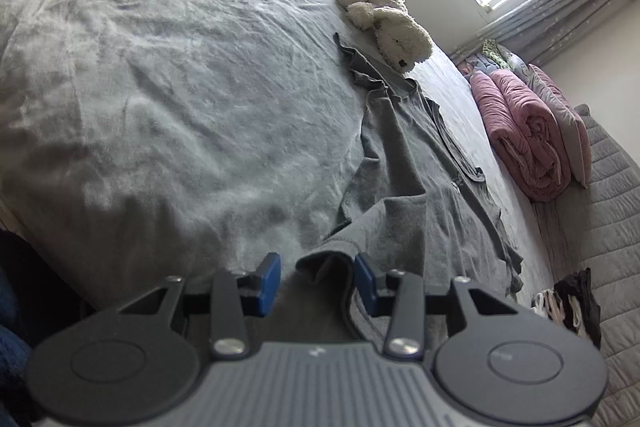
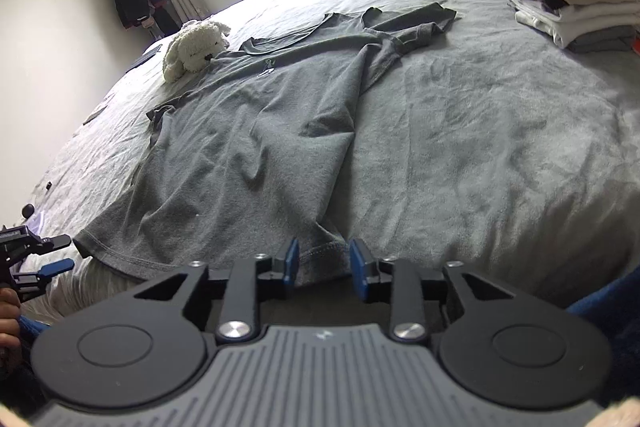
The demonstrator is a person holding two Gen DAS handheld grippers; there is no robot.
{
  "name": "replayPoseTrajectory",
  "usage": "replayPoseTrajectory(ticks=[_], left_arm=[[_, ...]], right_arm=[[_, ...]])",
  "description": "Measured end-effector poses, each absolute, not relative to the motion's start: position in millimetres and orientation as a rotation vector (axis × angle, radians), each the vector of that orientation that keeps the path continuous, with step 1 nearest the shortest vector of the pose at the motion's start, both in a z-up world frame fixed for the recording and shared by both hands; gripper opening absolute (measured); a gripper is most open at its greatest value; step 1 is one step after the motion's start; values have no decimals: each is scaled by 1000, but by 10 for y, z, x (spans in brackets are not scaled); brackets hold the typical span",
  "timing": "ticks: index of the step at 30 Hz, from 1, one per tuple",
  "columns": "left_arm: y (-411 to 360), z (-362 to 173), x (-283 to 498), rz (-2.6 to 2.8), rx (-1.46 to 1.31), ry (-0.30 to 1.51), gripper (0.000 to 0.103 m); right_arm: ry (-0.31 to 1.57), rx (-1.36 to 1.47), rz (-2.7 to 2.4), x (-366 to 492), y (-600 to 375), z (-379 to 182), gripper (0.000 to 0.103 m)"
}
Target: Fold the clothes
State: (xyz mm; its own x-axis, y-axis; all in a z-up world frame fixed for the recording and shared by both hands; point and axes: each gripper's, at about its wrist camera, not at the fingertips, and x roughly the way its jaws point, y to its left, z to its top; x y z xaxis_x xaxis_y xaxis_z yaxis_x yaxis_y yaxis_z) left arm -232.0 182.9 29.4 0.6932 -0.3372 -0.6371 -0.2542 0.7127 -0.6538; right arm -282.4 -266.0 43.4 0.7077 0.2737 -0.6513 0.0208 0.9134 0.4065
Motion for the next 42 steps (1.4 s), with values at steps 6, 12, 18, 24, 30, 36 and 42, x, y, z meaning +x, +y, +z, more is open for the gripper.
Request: replayPoseTrajectory(ticks=[6,12,18,24,30,36,42], left_arm=[[1764,130,-2161,-47,-907,868,56],[1631,114,-1991,-17,-838,836,32],[1627,343,-2107,-15,-752,745,8],[1438,937,-2477,-81,-526,581,8],[1494,796,-2480,-15,-411,664,8],[1594,493,-2386,36,-367,741,8],[1612,512,-2383,55,-353,704,7]], right_arm=[[836,743,167,-2776,-2916,213,55],[853,953,131,-2717,-3015,27,44],[754,815,58,-2770,-2895,242,9],[347,401,-106,-3353,-2575,1052,2],[424,274,-80,-3277,-2485,1060,2],[697,582,-96,-2942,-2897,438,12],[757,718,-70,-2841,-3029,161,30]])
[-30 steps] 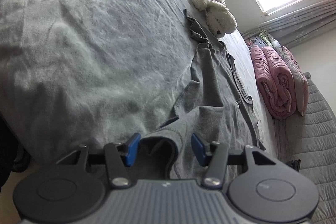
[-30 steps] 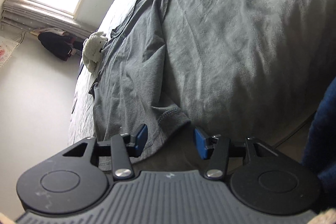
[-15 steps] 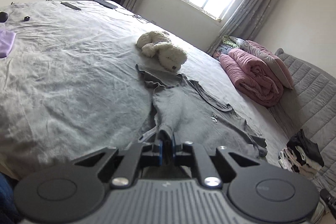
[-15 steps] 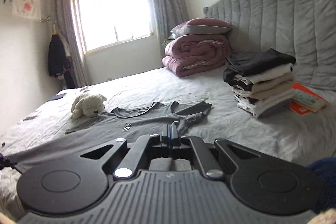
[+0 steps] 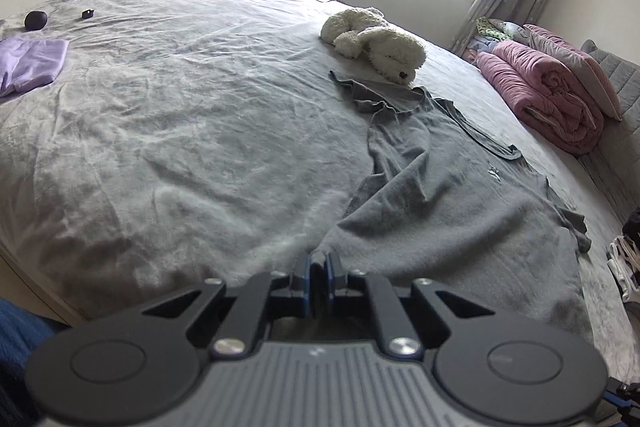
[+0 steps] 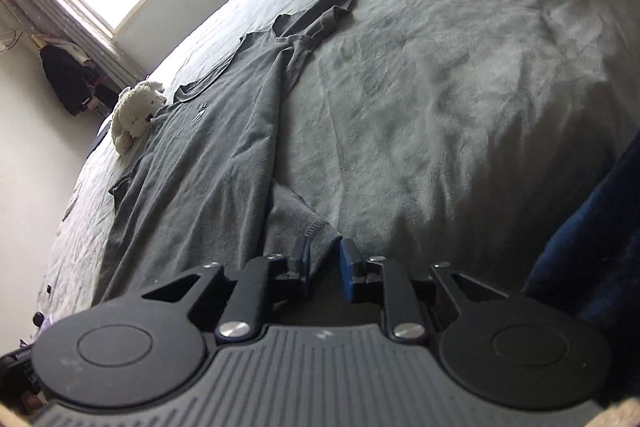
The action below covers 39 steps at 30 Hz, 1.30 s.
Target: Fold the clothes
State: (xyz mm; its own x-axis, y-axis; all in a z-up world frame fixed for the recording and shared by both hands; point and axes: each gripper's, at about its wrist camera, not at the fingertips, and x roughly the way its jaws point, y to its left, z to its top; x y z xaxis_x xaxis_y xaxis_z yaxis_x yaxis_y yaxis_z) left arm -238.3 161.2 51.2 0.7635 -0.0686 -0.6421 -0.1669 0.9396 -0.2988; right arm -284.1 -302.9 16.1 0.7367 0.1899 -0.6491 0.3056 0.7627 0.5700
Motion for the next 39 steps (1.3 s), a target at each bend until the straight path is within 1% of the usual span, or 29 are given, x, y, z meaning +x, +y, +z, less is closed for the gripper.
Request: replayPoseTrajectory(ticks=[3,7,8,9,10,13,16,20,23,24,27,30,32,37,39], left_arm=[[1634,525,-2378,59,-351,685,7],[1618,515,-2366,56,-338,678,7],[1607,505,-2358,49,-334,678,7],[1592,490,-2343,38,-332,678,7],[1587,478,-2332,33,-334,680,6],[1622,462,-2328,20,-356,690,5],[1688,476,-2361,12,-380,681,5],[1716,457,-2366,3,-402,693,5],[1696,437,-2356,-6,-396,705,5],[1705,425,-2349,-8,-403,715,5],[1760,390,-2329,-5,-438,743,6],[1853,370,-2331,13,-475,744,14],[1901,349,-2316,9,-509,752,25],[1823,258,-2199,-19,-523,806,35],[1762,220,-2156,-6,-488,827,35]], right_arm=[[753,746,-89,-2765,-3091,123,31],[766,632,-81,-2608,-2956,102,32],[771,568,-82,-2582,-2886,110,29],[776,506,-84,-2558,-2819,118,16],[778,471,-92,-2561,-2780,125,7],[709,469,-130,-2757,-2804,280,7],[616,418,-165,-3054,-2834,612,7],[570,379,-223,-3312,-2829,896,6],[591,335,-250,-3277,-2757,865,6],[628,310,-246,-3205,-2717,781,6],[750,385,-263,-3005,-2754,456,7],[756,456,-280,-2997,-2857,295,8],[731,479,-281,-3034,-2919,310,8],[628,422,-290,-3148,-2944,630,7],[620,422,-281,-3180,-2960,725,7]])
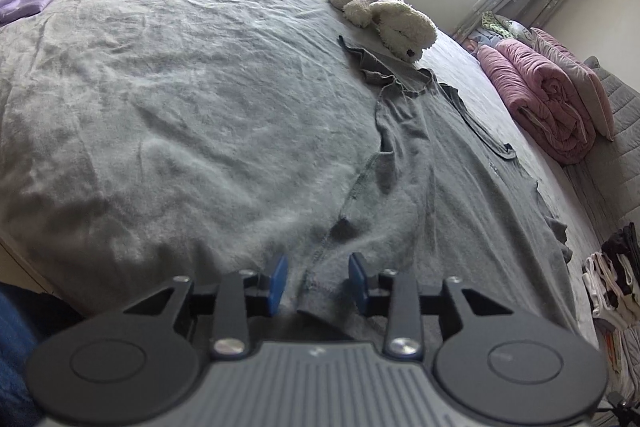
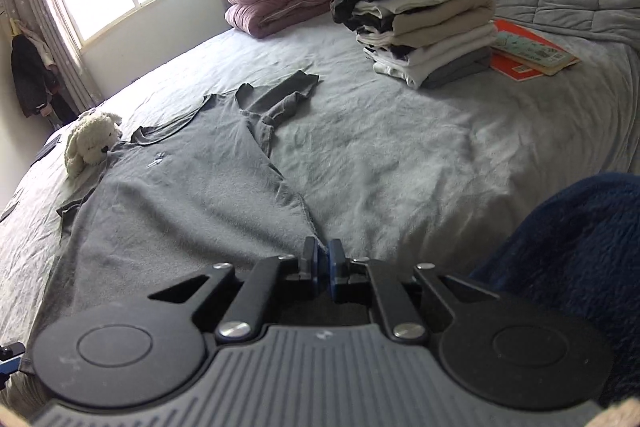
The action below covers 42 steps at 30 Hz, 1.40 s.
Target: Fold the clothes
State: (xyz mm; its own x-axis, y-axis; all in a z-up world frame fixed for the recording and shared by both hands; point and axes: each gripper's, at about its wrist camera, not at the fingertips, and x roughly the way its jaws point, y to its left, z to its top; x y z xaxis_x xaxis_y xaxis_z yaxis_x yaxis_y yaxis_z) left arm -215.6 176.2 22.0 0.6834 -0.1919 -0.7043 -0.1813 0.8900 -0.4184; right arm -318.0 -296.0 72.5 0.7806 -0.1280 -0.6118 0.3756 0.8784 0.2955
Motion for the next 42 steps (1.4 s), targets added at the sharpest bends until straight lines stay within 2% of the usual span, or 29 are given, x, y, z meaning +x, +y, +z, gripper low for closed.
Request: replayPoseTrajectory(ticks=[3,5,6,7,8,11,20,25,27,32,34,36,38,39,42], left_arm=[[1662,200,-2140,-5,-427,833,40],[1558,193,-2144,6,-346,831,38],[1517,190,-2150,7,-313,828,33],[1479,187,-2157,7,-281,824,18],[1463,187,-2163,0,-267,821,8],[1452,217,-2189,-7,-249,810,4],[1517,737,-2572,-21,-312,691,4],[1408,572,-2543,24,-216,753,4],[1387,551,-2560,34,-195,761,4],[1325,645,-2621,44,-129,721,4],[1319,574,-2544,57,-129,760,5],[1374,484,-2496,45,-164,820,6],[1436,453,-2478,47,-193,851,10],[1471,476,-2487,59,-203,845,12],[1557,597,-2475,84,-222,814,23]], right_arm=[[641,416,-271,-3185,-2957,741,7],[676,417,-276,-3155,-2957,646,7],[692,424,-283,-3141,-2967,588,7],[701,447,-282,-3143,-2993,546,7],[702,461,-279,-3146,-3011,528,7],[685,449,-268,-3151,-3020,548,7],[631,413,-231,-3216,-3024,846,7],[753,353,-257,-3087,-2965,648,7],[747,364,-255,-3132,-2975,634,7],[596,268,-215,-3303,-2852,1031,6],[667,272,-149,-3204,-2852,953,6],[759,276,-122,-3108,-2839,729,6],[762,308,-117,-3096,-2860,610,7],[756,322,-103,-3085,-2878,615,13],[735,335,-78,-2990,-2934,676,14]])
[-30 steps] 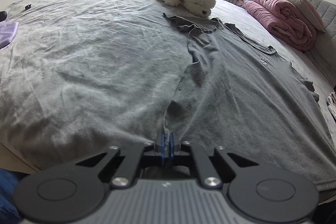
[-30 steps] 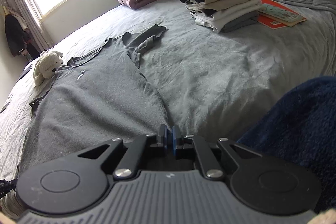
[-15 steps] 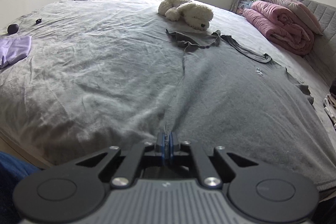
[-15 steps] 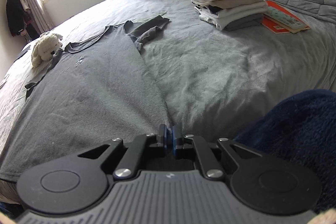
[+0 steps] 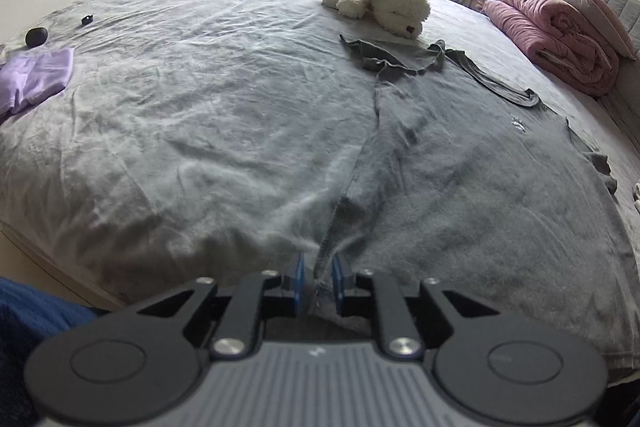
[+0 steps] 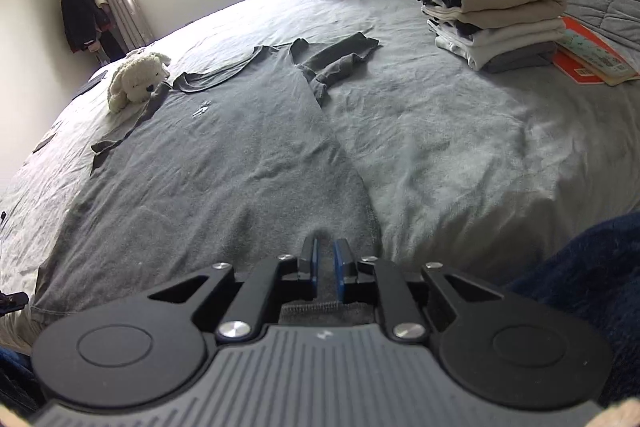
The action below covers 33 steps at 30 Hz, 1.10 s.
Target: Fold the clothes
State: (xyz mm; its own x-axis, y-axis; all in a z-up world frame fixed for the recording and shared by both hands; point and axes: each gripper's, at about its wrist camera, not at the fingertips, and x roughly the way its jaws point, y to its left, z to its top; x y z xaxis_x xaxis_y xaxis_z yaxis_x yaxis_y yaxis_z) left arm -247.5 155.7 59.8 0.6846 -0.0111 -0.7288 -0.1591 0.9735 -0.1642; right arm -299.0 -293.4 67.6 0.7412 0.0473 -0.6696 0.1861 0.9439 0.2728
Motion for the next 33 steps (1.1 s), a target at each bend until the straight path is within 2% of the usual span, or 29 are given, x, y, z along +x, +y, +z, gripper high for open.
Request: replayPoseTrajectory(ticks=[2,6,8,10,16,21,33], left_arm=[[1578,694,-2387,85,-222,793,30],[1532,811,-2082,42,-227,802,31],[1475,879,-1845,7,-216,805,37],[1405,915,-1618,-6,-207,808,38],[1217,882,-870,-48,-191,817,40],[1160,568,-363,-56,-231,844,40],[854,316,156,9,-160,852,41]], right_arm=[[730,340,-63,-2870,-2981,721,15],[758,350,-40,-2501,-3106,758,19],[774,362,-22,-2262,-3186,793,23],[787,379,-8,-2029,-3284,826,34],[840,432,-19,-1401,-3596,828,34],[900,462,-44,-1021,-3754,621,34],[957,528,30,-305,-3783,256,35]])
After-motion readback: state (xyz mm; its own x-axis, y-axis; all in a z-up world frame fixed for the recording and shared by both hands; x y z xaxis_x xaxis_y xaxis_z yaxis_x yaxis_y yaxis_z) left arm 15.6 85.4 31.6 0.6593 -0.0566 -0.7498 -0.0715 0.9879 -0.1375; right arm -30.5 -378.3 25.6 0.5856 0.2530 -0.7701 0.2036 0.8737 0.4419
